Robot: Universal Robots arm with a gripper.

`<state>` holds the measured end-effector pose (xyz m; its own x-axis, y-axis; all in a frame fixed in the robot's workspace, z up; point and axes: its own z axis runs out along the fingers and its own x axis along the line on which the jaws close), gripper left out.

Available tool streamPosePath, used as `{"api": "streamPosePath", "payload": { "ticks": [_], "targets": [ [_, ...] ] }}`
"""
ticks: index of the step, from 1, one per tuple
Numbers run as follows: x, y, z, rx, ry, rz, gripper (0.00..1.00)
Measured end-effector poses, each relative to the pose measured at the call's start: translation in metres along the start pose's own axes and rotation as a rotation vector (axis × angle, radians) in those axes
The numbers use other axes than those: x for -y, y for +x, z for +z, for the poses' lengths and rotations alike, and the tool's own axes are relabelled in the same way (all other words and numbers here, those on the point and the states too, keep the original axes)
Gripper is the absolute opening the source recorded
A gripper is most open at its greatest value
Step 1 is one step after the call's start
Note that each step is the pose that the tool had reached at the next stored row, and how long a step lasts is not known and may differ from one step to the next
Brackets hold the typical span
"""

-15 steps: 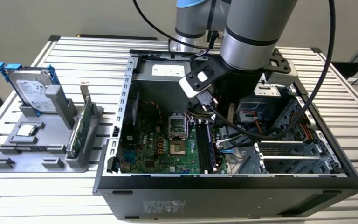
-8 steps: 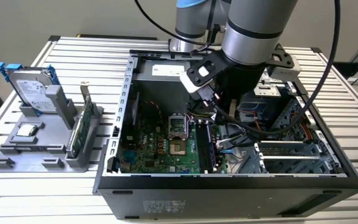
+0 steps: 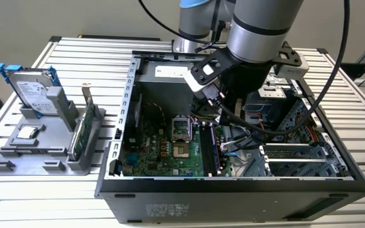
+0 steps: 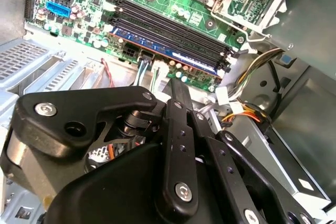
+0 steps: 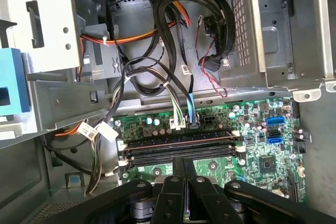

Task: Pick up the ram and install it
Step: 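Press down the ram until it locks into place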

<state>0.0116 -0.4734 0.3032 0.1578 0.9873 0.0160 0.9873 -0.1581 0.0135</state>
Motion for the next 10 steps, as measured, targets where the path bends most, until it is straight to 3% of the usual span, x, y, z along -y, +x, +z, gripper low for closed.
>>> {"api": "streamPosePath", "payload": {
  "ticks": [6, 8, 10],
  "targets": [
    [0.0, 0.0, -0.001, 0.0001, 0.0, 0.0, 0.0],
    [-0.0003, 0.0003, -0.0191, 0.0, 0.0, 0.0, 0.0],
    [-0.0002, 0.0003, -0.0194, 0.0, 0.0, 0.0, 0.0]
  ]
}}
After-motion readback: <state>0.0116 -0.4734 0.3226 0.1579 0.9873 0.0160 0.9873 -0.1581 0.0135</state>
